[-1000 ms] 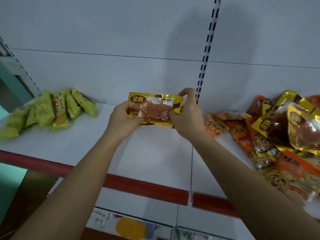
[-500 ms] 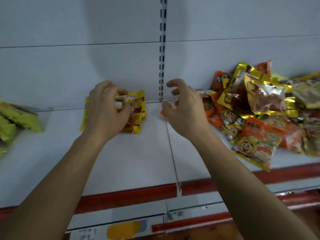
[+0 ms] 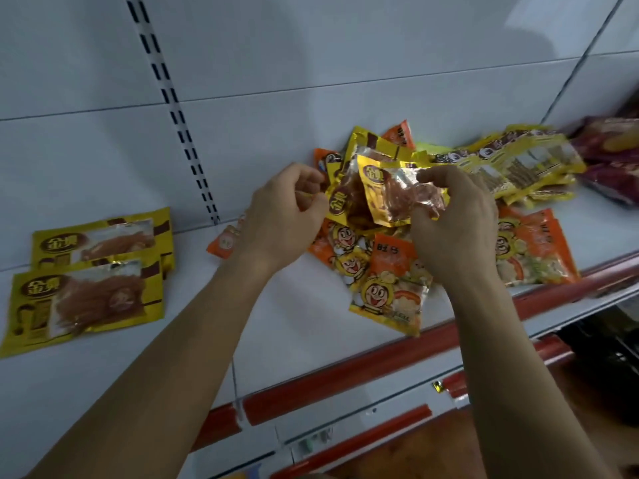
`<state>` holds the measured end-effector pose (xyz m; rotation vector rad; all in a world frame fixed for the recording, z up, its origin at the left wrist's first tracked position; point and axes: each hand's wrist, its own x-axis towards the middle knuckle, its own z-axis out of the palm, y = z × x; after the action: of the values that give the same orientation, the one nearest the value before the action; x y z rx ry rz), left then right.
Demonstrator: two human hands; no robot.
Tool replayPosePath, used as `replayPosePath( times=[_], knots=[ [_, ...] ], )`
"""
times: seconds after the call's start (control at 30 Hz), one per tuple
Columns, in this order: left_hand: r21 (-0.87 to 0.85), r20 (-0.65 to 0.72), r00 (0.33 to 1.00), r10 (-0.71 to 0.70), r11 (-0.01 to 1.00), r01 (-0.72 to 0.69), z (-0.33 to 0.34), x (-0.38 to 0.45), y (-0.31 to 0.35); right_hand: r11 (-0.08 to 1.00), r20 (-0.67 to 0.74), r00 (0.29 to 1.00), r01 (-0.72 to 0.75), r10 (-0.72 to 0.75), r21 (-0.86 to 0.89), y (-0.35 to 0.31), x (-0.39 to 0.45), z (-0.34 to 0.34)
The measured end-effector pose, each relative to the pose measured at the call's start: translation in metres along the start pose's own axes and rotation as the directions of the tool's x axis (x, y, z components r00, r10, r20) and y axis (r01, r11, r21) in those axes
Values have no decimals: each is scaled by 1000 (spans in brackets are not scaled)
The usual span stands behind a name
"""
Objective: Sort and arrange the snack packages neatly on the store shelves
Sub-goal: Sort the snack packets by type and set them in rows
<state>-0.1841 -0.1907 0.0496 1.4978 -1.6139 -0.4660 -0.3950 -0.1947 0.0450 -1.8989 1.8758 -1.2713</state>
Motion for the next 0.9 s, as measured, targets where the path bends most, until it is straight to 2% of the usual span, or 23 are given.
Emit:
replayPosePath(
  times=[0.1,0.2,0.33,0.43,0.77,0.9],
  knots=[
    [-48,29,996,-88,995,89,24,18,19,1000,118,993,-4,5,-7,18,12,-3],
    [99,87,983,-163,983,154,45,35,28,998,229,972,50,-60,49,23,15,1],
    [258,54,981,-188,951,168,61,45,30,985,268,950,136,-161,110,28,20,4],
    [271,34,980,-196,946,179,65,46,30,973,273,940,165,-205,163,32,30,2],
    [89,-18,987,-159,983,160,69,46,32,933,279,934,124,-225,338,43,44,0],
    [-191,-116,959,-258,954,233,65,42,33,896,290,929,88,-232,435,47,45,-1]
  ],
)
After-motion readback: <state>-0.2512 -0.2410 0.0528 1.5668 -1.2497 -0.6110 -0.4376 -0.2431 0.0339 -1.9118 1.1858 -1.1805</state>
